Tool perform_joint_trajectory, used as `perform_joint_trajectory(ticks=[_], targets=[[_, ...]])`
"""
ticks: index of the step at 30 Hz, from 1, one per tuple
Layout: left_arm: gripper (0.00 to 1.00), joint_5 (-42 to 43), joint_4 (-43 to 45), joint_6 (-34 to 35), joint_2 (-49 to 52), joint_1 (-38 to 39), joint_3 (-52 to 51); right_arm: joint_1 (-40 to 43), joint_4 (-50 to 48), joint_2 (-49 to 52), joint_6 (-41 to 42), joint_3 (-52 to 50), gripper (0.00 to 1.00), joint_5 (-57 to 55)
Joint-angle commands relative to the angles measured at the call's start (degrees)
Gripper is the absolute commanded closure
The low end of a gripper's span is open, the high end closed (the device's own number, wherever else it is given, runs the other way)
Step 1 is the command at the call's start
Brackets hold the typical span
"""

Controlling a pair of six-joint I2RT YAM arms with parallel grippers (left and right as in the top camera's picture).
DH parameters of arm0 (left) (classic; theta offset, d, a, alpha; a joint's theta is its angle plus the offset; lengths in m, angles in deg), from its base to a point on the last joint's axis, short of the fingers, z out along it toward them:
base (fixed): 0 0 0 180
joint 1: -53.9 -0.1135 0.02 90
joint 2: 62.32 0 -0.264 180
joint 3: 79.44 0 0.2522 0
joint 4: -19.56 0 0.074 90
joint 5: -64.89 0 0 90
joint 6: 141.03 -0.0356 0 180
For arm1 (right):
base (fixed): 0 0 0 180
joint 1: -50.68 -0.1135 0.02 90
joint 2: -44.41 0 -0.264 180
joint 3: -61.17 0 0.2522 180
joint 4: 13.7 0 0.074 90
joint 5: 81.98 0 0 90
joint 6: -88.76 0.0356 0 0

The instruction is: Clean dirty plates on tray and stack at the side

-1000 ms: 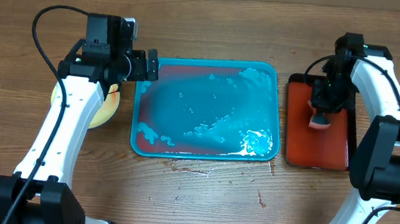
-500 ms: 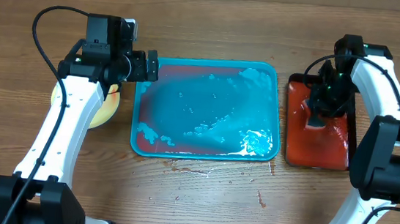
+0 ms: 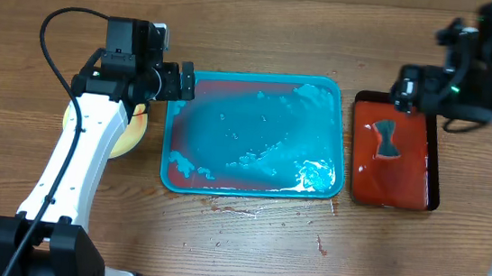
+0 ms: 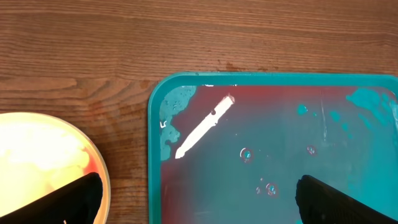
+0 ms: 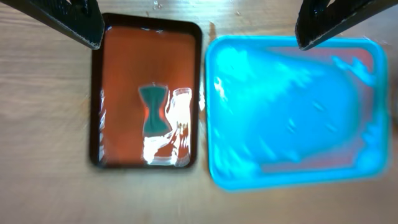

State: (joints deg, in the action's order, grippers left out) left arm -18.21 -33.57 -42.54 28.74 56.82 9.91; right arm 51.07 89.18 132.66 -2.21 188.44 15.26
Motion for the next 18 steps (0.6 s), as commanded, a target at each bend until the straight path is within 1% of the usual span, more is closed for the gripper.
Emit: perform_joint_trajectory(ticks=[1, 8, 13, 18], targets=[[0.0, 0.37, 0.02, -0.76, 0.44, 0.22, 0.63, 0.0, -0.04, -6.91, 3.02, 1.27, 0.0, 0.85], [0.0, 0.37, 0.02, -0.76, 0.44, 0.22, 0.63, 0.0, 1.51, -18.73, 2.95, 1.25, 0.0, 1.29], [0.0, 0.37, 0.02, -0.76, 0.44, 0.22, 0.63, 0.0, 3.15, -23.67, 2.27, 1.27, 0.0, -1.42], [0.0, 0.37, 0.02, -0.76, 0.44, 0.22, 0.63, 0.0, 5.75, -26.25, 2.27, 1.25, 0.0, -3.19]])
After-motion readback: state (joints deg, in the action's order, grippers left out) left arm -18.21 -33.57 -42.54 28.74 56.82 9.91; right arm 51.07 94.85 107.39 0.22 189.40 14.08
